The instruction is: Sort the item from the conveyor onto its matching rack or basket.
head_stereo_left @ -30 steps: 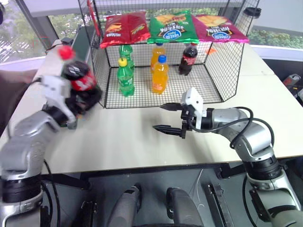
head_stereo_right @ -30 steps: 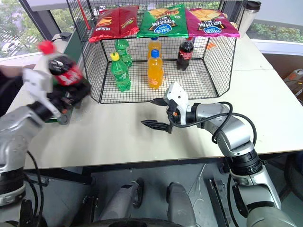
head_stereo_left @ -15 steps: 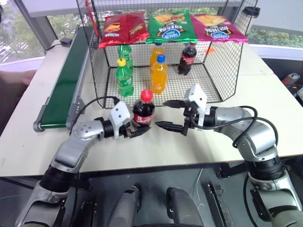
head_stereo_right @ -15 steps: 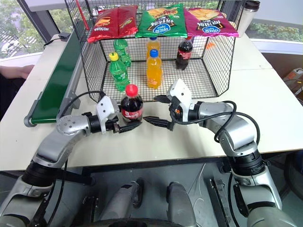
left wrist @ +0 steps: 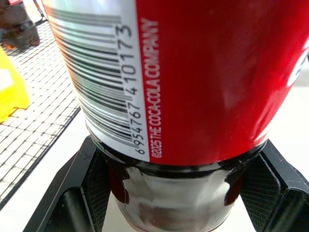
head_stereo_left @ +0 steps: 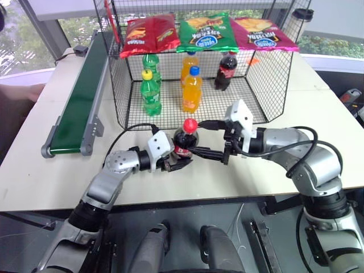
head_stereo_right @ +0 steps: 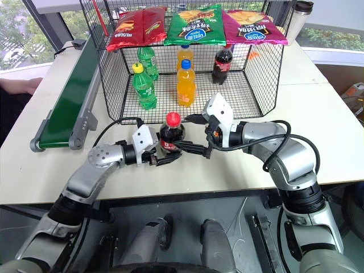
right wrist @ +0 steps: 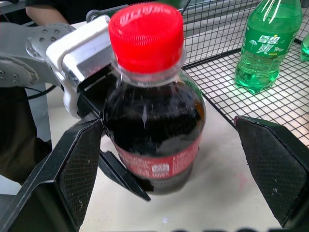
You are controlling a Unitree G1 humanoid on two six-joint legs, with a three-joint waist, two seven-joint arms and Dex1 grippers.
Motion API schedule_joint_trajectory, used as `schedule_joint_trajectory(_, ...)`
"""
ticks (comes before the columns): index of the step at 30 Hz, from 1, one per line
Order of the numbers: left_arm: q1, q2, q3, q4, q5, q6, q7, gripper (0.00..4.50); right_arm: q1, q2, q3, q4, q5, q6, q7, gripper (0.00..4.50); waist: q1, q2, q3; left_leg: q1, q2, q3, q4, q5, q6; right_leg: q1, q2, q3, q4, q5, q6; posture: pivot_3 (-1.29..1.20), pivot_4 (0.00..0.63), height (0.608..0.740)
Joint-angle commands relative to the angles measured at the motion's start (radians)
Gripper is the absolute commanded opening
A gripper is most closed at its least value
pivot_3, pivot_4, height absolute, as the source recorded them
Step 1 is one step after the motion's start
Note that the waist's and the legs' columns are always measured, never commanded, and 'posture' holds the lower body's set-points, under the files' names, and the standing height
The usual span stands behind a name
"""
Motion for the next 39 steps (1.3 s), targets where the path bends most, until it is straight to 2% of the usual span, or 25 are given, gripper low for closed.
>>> schedule_joint_trajectory(1, -0.025, -0.021, -0.004, -0.023, 0.008, -0.041, -0.005, 2.96, -0.033, -0.003, -0.031, -0.033, 0.022, -0.007, -0.002, 4.50, 0.000, 0.000, 0.000, 0.000, 0.000, 0.000, 0.000, 0.000, 0.000, 0.000, 0.000, 0.000, 0.000, 0.000, 0.000, 0.00, 0.150, 0.738)
schedule_joint_trajectory(17, -0.026, -0.055, -0.019, -0.010, 0.026, -0.049, -0.009, 2.96, -0.075, 0.015, -0.043, -0.049, 0.069, 0.018, -0.043, 4.50, 0.000, 0.000, 0.000, 0.000, 0.000, 0.000, 0.001, 0.001, 0.001, 0.000, 0.000, 0.000, 0.001, 0.000, 0.001, 0.00, 0.150, 0.738)
schedule_joint_trajectory(24, -0.035, -0.073, -0.009, -0.017, 0.018, -0.024, 0.012, 2.96, -0.074, 0.023, -0.045, -0.044, 0.078, 0.019, -0.047, 1.24, 0.000, 0.000, 0.000, 0.000, 0.000, 0.000, 0.001, 0.001, 0.001, 0.000, 0.000, 0.000, 0.001, 0.001, 0.001, 0.00, 0.150, 0.738)
schedule_joint_trajectory(32, -0.046, -0.097, 0.017, -0.014, -0.006, 0.033, 0.036, 2.96, -0.076, 0.021, -0.042, -0.047, 0.078, 0.031, -0.051, 1.17, 0.000, 0.000, 0.000, 0.000, 0.000, 0.000, 0.001, 0.001, 0.001, 0.000, 0.001, 0.000, 0.001, 0.001, 0.001, 0.00, 0.150, 0.738)
schedule_joint_trajectory(34, -0.045, -0.099, 0.014, -0.018, -0.013, 0.043, 0.026, 3.98, -0.078, 0.021, -0.043, -0.048, 0.078, 0.034, -0.054, 1.17, 0.000, 0.000, 0.000, 0.000, 0.000, 0.000, 0.001, 0.001, 0.001, 0.000, 0.001, 0.000, 0.001, 0.001, 0.002, 0.00, 0.150, 0.738)
schedule_joint_trajectory(36, -0.043, -0.101, 0.013, -0.022, -0.016, 0.047, 0.025, 4.48, -0.079, 0.020, -0.043, -0.048, 0.077, 0.036, -0.056, 1.17, 0.000, 0.000, 0.000, 0.000, 0.000, 0.000, 0.002, 0.001, 0.001, 0.000, 0.001, 0.000, 0.001, 0.001, 0.002, 0.00, 0.150, 0.738)
schedule_joint_trajectory(39, -0.045, -0.112, 0.022, -0.010, -0.003, 0.040, 0.055, 4.50, -0.081, 0.020, -0.043, -0.049, 0.076, 0.040, -0.060, 1.17, 0.000, 0.000, 0.000, 0.000, 0.000, 0.000, 0.002, 0.001, 0.001, 0.001, 0.001, 0.000, 0.001, 0.001, 0.002, 0.00, 0.150, 0.738)
